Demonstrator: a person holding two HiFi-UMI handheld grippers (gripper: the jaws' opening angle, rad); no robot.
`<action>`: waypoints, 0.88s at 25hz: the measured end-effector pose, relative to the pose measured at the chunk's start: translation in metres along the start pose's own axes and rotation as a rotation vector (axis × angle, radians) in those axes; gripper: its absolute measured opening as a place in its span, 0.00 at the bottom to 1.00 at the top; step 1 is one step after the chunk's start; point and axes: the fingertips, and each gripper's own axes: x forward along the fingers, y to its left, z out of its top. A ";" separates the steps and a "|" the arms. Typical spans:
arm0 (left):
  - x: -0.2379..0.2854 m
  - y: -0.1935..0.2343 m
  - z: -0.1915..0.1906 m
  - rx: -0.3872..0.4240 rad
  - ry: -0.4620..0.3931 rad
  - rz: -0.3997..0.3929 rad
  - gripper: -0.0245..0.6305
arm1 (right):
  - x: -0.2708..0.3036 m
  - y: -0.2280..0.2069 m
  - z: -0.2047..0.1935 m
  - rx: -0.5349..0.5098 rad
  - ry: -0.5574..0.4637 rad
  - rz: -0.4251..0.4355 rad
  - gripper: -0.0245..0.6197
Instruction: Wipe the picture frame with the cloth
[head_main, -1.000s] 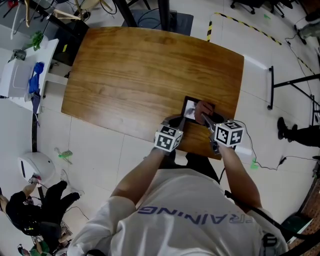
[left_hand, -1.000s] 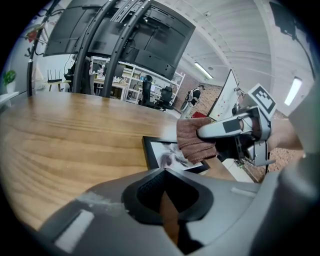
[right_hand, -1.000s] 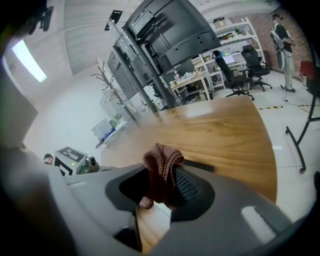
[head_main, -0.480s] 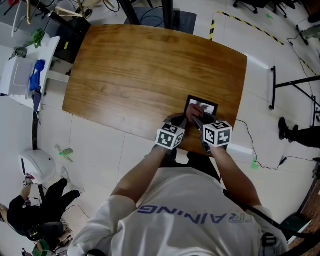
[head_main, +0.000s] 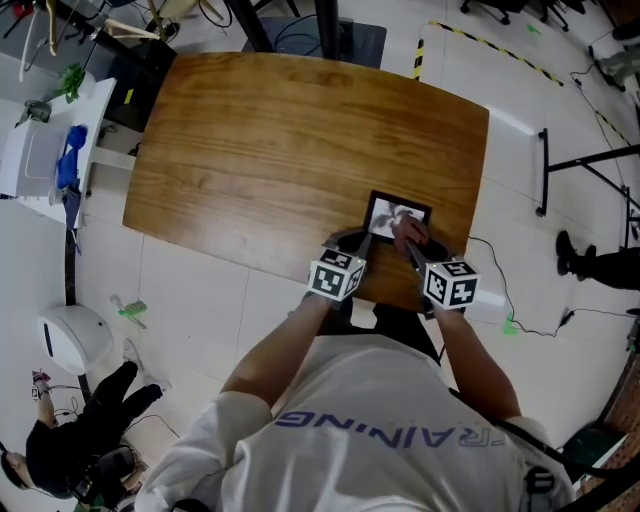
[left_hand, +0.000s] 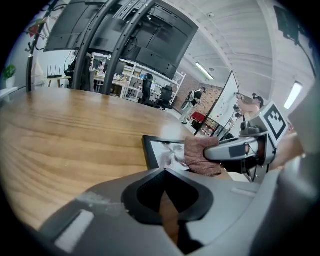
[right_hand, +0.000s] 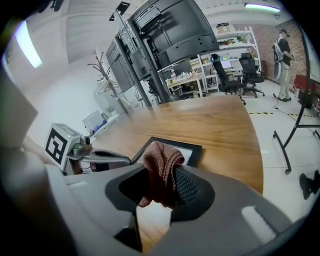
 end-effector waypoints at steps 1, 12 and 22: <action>0.000 0.000 0.000 0.000 0.000 0.000 0.04 | -0.004 -0.004 -0.002 0.001 -0.004 -0.005 0.24; 0.000 0.003 -0.001 0.009 -0.004 0.008 0.04 | -0.019 -0.020 -0.011 0.040 -0.045 -0.028 0.24; -0.006 0.016 0.013 -0.063 -0.041 -0.019 0.04 | -0.025 -0.023 0.006 -0.006 -0.093 -0.046 0.24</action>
